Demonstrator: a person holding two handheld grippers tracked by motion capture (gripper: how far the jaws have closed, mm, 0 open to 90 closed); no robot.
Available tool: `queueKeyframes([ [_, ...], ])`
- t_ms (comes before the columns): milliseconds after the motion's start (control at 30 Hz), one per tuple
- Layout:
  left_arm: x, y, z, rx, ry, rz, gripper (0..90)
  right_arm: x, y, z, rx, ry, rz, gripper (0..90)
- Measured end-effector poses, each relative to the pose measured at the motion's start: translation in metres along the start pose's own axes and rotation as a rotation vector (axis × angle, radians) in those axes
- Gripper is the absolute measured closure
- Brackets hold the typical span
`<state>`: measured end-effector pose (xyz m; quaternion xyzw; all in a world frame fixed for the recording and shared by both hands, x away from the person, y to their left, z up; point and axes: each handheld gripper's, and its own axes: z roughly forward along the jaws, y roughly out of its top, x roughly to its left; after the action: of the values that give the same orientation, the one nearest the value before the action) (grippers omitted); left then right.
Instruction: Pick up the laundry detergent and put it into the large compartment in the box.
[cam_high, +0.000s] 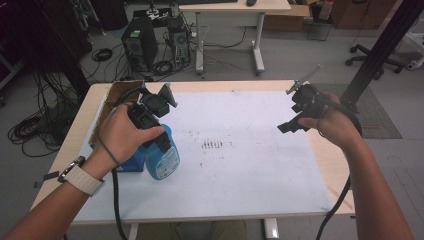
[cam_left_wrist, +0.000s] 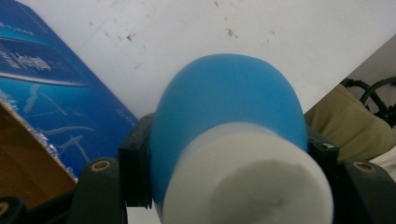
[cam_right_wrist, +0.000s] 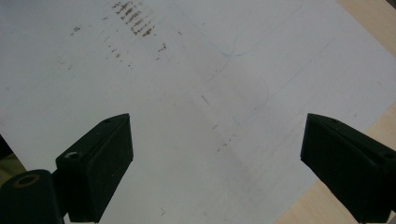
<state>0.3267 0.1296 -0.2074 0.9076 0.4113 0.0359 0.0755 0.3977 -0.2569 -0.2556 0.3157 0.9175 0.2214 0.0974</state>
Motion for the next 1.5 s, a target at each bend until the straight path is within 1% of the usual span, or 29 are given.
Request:
queueKeyframes([
  [33, 0.0, 0.0, -0.001, -0.011, 0.0, -0.011, 37.2, 0.0, 0.0, 0.0, 0.0, 0.0, -0.001, 9.4],
  [167, 0.0, 0.001, -0.006, -0.007, 0.003, -0.026, 37.1, -0.001, 0.0, 0.001, 0.0, 0.003, 0.0, 9.4],
  [200, 0.0, 0.002, -0.007, -0.011, 0.002, -0.035, 37.1, -0.001, 0.0, 0.001, 0.002, 0.003, -0.001, 9.4],
  [333, 0.0, 0.003, -0.01, 0.001, 0.001, -0.031, 37.1, -0.001, 0.0, 0.001, 0.002, 0.004, 0.001, 9.4],
  [467, 0.0, 0.005, -0.013, -0.001, 0.002, -0.035, 37.1, -0.001, 0.0, -0.001, -0.002, 0.001, -0.002, 9.4],
  [567, 0.0, 0.006, -0.019, -0.003, 0.003, -0.045, 37.2, -0.001, 0.0, -0.002, -0.002, 0.001, 0.0, 9.4],
  [633, 0.001, 0.007, -0.022, -0.005, 0.004, -0.043, 37.2, -0.002, -0.001, -0.003, -0.007, 0.002, 0.002, 9.4],
  [800, 0.003, 0.009, -0.028, -0.008, -0.001, -0.063, 37.2, -0.002, -0.003, -0.001, 0.0, 0.004, 0.005, 9.4],
  [1000, 0.005, 0.01, -0.035, -0.018, 0.005, -0.082, 37.2, -0.002, -0.002, -0.002, -0.006, 0.004, -0.001, 9.4],
  [1133, 0.006, 0.011, -0.041, -0.011, 0.013, -0.09, 37.2, -0.002, -0.002, -0.002, -0.007, 0.004, 0.0, 9.4],
  [1167, 0.009, 0.012, -0.044, -0.015, 0.011, -0.106, 37.2, -0.002, -0.002, -0.002, -0.007, 0.004, -0.001, 9.4],
  [1333, 0.012, 0.013, -0.05, -0.02, 0.019, -0.126, 37.2, -0.001, -0.001, -0.002, -0.007, 0.005, -0.003, 9.4],
  [1400, 0.014, 0.013, -0.052, -0.028, 0.014, -0.139, 37.2, -0.002, -0.001, -0.001, -0.009, 0.005, -0.002, 9.4],
  [1500, 0.016, 0.013, -0.054, -0.026, 0.015, -0.147, 37.2, -0.002, -0.001, -0.001, -0.012, 0.005, -0.003, 9.4],
])
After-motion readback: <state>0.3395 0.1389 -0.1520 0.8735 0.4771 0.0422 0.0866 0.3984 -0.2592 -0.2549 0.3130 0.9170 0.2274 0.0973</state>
